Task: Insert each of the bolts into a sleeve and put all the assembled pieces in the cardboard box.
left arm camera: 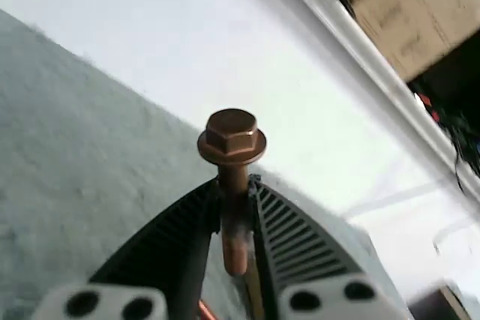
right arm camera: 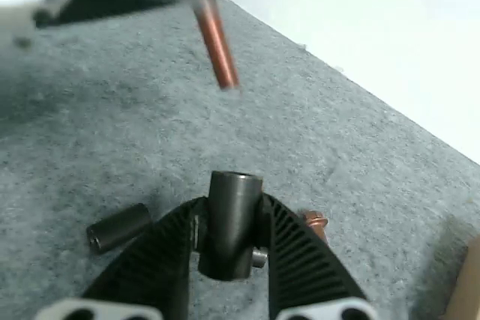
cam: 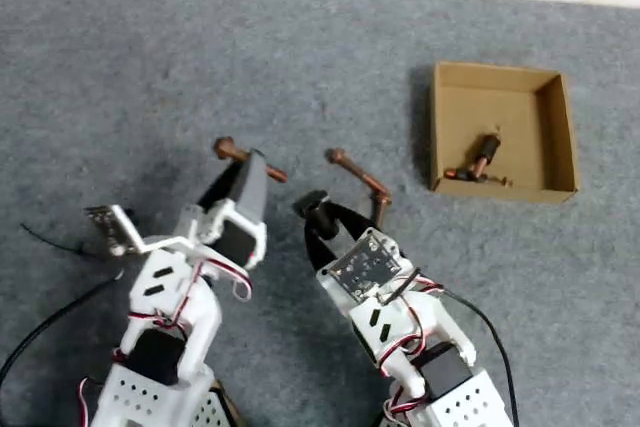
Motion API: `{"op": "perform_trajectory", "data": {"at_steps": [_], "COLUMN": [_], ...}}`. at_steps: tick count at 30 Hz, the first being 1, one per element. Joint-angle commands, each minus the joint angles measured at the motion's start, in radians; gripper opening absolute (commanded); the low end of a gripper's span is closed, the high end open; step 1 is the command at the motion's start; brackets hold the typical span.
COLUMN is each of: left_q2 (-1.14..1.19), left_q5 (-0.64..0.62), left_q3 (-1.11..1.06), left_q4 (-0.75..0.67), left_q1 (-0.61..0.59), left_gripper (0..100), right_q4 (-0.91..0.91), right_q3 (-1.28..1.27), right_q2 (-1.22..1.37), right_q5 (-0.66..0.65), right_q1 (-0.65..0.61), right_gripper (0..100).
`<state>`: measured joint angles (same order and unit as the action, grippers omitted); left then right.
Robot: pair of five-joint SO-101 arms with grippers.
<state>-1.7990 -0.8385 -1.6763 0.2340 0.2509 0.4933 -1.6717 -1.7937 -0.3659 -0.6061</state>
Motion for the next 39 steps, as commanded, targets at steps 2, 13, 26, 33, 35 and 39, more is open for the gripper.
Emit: {"op": "perform_trajectory", "data": {"at_steps": [2, 13, 26, 33, 35, 39], "left_q2": [-0.018, -0.018, -0.018, -0.018, -0.018, -0.018], "left_q5": [-0.009, -0.008, -0.006, -0.006, -0.006, -0.005], "left_q3": [-0.018, -0.019, 0.081, 0.084, 0.082, 0.054], "left_q4": [0.046, 0.061, 0.285, 0.301, 0.301, 0.301], "left_q1": [0.114, 0.128, 0.245, 0.245, 0.242, 0.242], "left_gripper": [1, 1, 1, 1, 1, 1], "right_q4": [-0.025, -0.025, -0.025, -0.025, -0.025, -0.025], "right_q3": [-0.108, -0.108, -0.107, -0.107, -0.107, -0.104], "right_q2": [0.005, 0.005, 0.007, 0.007, 0.007, 0.007], "right_q5": [-0.014, -0.014, -0.014, -0.014, -0.014, -0.014], "right_q1": [-0.012, -0.007, -0.005, -0.005, -0.005, -0.01], "right_gripper": [0.6, 0.6, 0.6, 0.6, 0.6, 0.5]}}
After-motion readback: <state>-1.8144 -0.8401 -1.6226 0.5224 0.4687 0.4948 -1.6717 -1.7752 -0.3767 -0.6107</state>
